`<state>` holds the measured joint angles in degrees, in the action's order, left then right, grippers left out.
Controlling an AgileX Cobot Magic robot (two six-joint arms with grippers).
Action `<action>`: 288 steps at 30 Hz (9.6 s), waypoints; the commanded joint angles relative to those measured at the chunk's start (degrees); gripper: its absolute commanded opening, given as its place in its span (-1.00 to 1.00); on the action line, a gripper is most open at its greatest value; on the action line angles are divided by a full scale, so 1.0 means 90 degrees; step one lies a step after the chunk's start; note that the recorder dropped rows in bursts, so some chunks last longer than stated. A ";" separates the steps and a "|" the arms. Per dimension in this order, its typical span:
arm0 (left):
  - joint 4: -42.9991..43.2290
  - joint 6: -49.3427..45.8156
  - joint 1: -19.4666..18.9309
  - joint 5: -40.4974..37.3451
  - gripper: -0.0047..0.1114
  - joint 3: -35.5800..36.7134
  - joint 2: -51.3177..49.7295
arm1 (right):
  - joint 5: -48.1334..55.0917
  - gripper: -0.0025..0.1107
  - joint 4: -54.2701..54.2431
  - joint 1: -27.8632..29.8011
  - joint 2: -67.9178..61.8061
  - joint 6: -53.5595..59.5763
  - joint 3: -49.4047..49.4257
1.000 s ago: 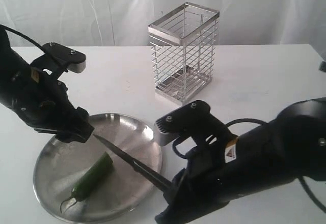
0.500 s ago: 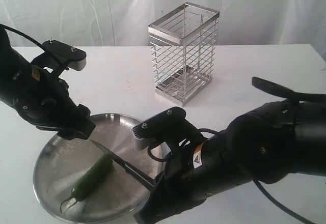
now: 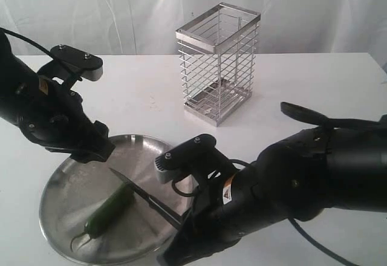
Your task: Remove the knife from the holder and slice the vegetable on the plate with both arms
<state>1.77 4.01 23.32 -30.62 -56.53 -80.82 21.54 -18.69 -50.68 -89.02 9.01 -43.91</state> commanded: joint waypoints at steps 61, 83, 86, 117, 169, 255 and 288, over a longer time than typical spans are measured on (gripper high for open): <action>-0.0322 0.0195 -0.0005 0.1029 -0.69 0.0714 0.0002 | -0.0380 -0.96 -0.0089 -0.0216 -0.0156 -0.0205 -0.0002; -0.0642 0.0195 -0.0005 0.1940 -0.92 0.0821 -0.0655 | -0.0354 -0.96 -0.0089 -0.0216 -0.0156 -0.0205 -0.0002; -0.0642 0.0195 -0.0005 0.2000 -0.92 0.0821 -0.0655 | -0.0354 -0.96 -0.0089 -0.0216 -0.0156 -0.0205 -0.0002; -0.0669 0.0180 0.0011 0.2326 -0.92 0.0791 -0.1095 | -0.0141 -0.96 -0.0089 -0.0216 -0.0483 -0.0205 -0.0002; -0.0737 0.0126 -0.0003 0.1630 -0.92 0.0944 -0.0503 | -0.0228 -0.96 -0.0134 -0.0216 -0.0509 -0.0257 -0.0002; -0.6389 -0.6470 -0.2319 0.0405 -0.92 0.0714 -0.1664 | 0.0077 -0.96 -0.0090 -0.0216 -0.1112 -0.0021 -0.0764; -0.6216 -0.6541 -0.1960 -0.0537 -0.92 0.0548 -0.1798 | 0.0192 -0.96 -0.0090 -0.0216 -0.1112 -0.0007 -0.0764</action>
<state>-54.24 -55.37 5.00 -33.03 -52.69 -97.06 23.70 -19.99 -52.51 -99.26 8.06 -50.71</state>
